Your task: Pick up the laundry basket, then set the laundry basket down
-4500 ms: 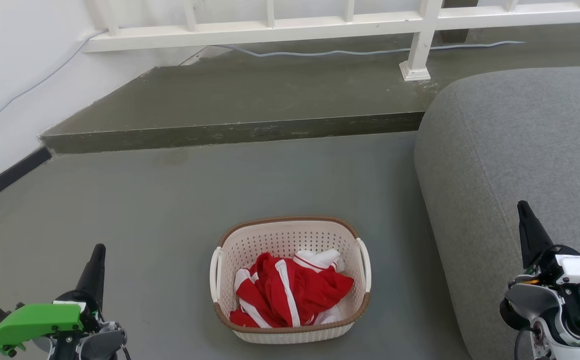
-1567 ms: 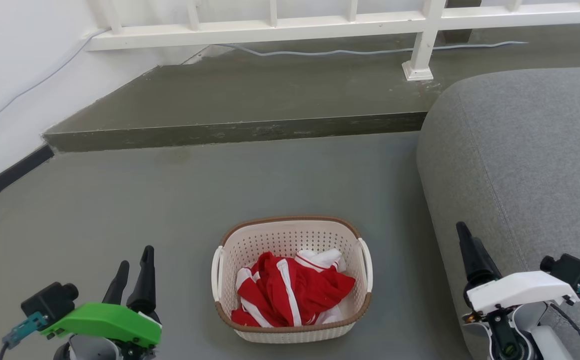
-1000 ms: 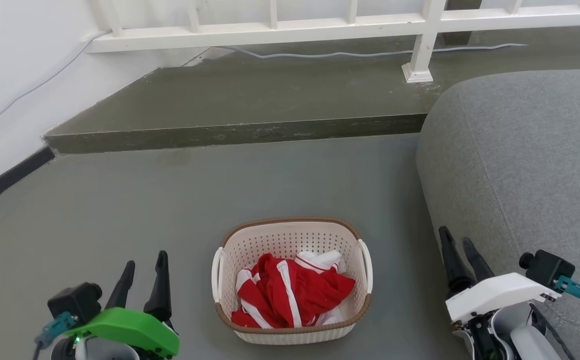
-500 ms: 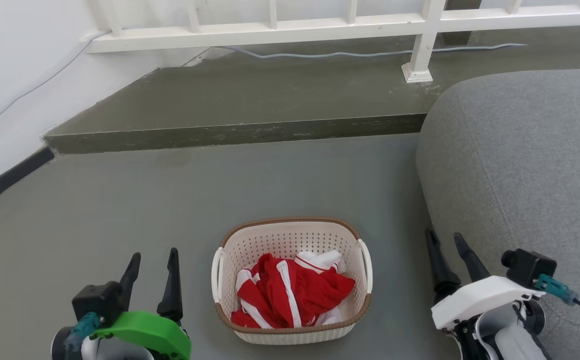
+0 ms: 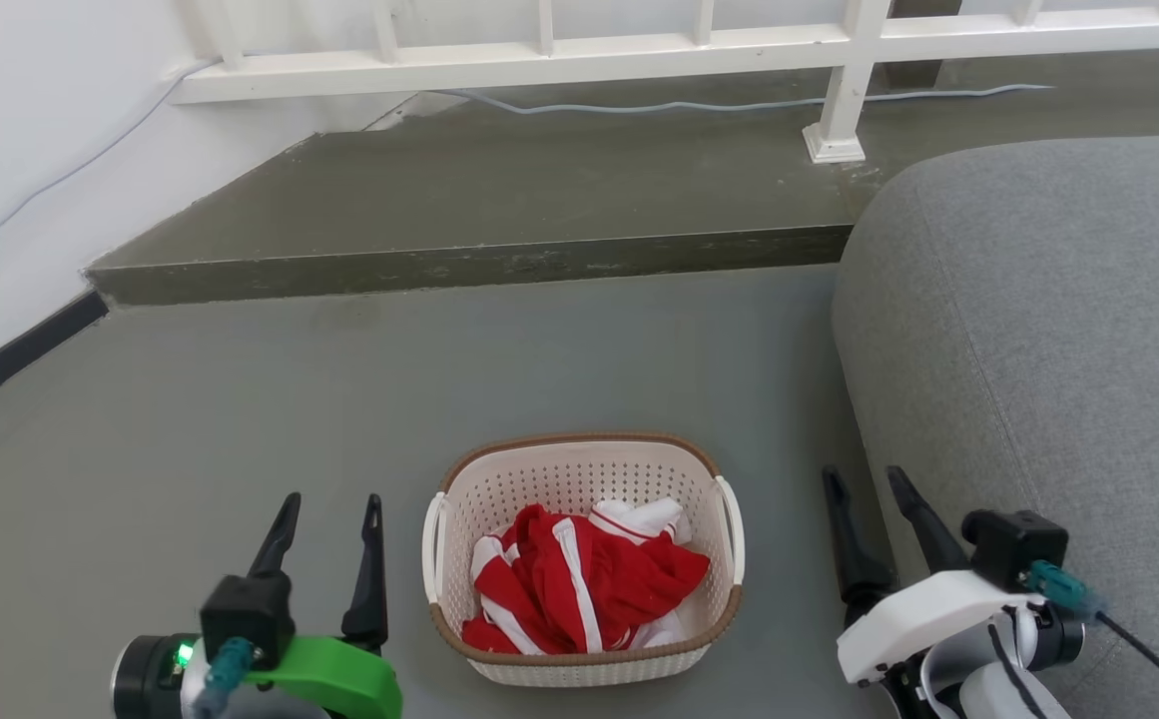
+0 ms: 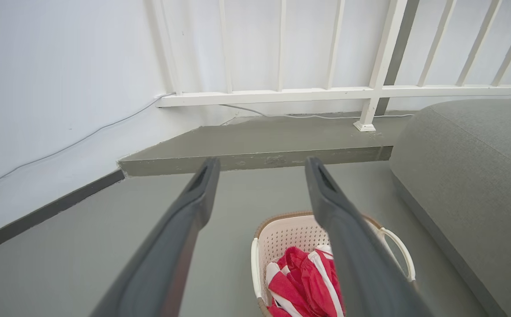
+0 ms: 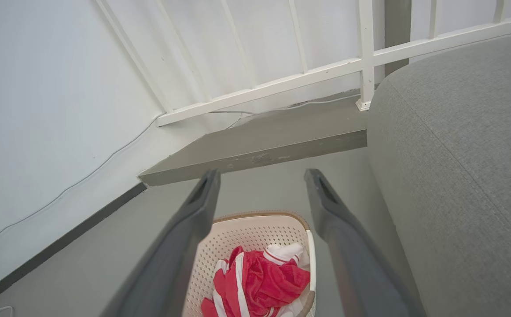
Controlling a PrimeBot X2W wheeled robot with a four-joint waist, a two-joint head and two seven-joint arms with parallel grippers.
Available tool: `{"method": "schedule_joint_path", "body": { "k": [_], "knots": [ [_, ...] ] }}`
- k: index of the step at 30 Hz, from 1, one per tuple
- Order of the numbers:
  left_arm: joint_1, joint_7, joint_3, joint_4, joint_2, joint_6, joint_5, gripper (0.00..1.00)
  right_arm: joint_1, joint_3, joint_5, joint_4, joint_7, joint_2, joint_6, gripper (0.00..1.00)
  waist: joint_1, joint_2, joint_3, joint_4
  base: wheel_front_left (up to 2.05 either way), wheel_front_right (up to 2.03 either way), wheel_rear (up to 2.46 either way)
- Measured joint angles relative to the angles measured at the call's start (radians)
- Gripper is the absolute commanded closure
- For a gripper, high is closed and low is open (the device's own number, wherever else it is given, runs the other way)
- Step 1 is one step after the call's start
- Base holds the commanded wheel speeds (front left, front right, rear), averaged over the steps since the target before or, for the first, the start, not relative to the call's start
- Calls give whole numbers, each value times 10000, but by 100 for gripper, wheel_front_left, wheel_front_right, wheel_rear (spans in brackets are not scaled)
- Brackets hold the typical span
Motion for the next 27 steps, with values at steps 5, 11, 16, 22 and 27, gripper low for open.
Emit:
{"method": "schedule_joint_path", "body": {
  "k": [5,11,16,22,27],
  "knots": [
    [38,-148,-132,-35,2,113,662,0,0,165,-633,-50,-134,-2,-86,0,0,0,12,5,0,0,0],
    [150,-320,-230,-65,2,213,1279,0,1,359,-1407,-107,-322,-2,-173,0,0,0,22,9,0,0,0],
    [196,-439,-234,-94,-8,299,1567,0,1,506,-1960,-157,-470,0,-249,0,0,0,32,9,0,0,0],
    [246,-439,-209,-88,-15,307,1526,0,1,506,-1979,-157,-472,-2,-249,0,0,0,37,5,0,0,0],
    [256,-439,-173,-75,-42,307,1429,0,2,491,-1977,-157,-472,0,-249,0,0,0,23,5,0,0,0]
  ]
}}
